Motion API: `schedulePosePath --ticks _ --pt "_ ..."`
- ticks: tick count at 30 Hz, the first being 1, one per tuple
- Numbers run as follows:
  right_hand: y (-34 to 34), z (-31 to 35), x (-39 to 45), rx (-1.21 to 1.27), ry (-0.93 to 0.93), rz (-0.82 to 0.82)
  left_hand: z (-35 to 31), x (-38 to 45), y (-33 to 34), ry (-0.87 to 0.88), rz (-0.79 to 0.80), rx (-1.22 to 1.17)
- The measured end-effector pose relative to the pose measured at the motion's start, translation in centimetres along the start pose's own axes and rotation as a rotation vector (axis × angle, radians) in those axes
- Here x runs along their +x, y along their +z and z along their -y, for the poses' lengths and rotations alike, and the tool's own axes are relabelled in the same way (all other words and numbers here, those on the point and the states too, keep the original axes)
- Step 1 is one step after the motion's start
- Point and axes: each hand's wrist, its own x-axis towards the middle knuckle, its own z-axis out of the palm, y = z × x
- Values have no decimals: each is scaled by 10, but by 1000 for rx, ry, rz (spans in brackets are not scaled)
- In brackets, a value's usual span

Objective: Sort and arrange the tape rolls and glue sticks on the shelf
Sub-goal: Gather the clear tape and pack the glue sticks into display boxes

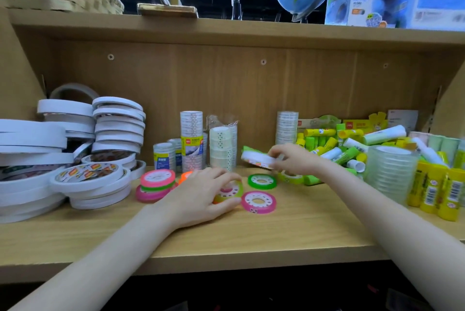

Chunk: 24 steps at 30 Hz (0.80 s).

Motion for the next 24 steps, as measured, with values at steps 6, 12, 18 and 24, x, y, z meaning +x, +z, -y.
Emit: schedulePosePath --ticks 6,12,18,24 --pt "-46 30 -24 427 -94 -188 10 -10 -13 -31 -357 -59" --pt "-37 109 -6 458 -377 -211 31 -68 -42 -190 -662 240" --pt "14 197 30 239 -530 -185 67 -150 -56 -466 -758 388" --pt "65 239 38 169 -584 -169 81 -175 -55 -574 -769 433"
